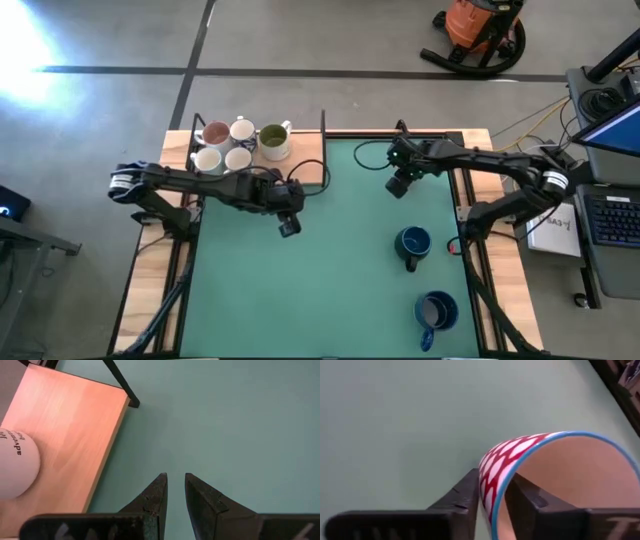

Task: Place coffee mugs
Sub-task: Move the red patterned mug to the center of the table

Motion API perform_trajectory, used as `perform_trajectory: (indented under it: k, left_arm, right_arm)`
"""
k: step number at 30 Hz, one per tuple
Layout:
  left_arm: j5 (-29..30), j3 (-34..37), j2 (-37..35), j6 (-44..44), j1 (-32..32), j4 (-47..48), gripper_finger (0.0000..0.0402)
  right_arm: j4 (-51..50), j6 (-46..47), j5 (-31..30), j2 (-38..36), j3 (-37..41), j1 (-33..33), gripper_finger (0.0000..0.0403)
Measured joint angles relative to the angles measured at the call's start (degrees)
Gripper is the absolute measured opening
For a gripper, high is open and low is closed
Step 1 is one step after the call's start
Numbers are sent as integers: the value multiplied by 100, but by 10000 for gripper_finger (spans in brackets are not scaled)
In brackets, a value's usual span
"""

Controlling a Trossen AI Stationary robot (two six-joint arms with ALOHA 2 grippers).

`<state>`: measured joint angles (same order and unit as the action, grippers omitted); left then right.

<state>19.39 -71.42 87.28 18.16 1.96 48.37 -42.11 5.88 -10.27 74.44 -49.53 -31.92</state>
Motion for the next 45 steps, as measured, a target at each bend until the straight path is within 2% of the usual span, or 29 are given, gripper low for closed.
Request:
perform_trajectory:
  k: [5,9,13,18,26,32,38,45]
  left_arm:
    - [-1,0,-173,49,4,130,49]
    - [-1,0,-395,82,11,240,49]
    - [-3,0,-711,120,11,250,49]
    - [5,0,-1129,188,11,245,49]
    - [117,0,-1458,252,11,221,49]
    - [123,0,-1474,198,11,221,49]
    - [128,0,-1518,148,11,249,49]
    - [128,0,-1699,119,11,399,49]
  right_arm:
    - [-56,-67,88,94,-63,2,19]
    - [-171,49,590,27,-141,0,18]
    - [-418,160,1367,-23,-381,102,16]
    - [-565,242,2210,-23,-769,657,15]
    - [-601,553,2235,-12,-1548,2027,14]
    - [-608,542,2232,447,-2206,2773,14]
    - [-798,-258,2222,1240,-3080,3133,14]
    - [-1178,-1441,1862,1775,-3884,3217,13]
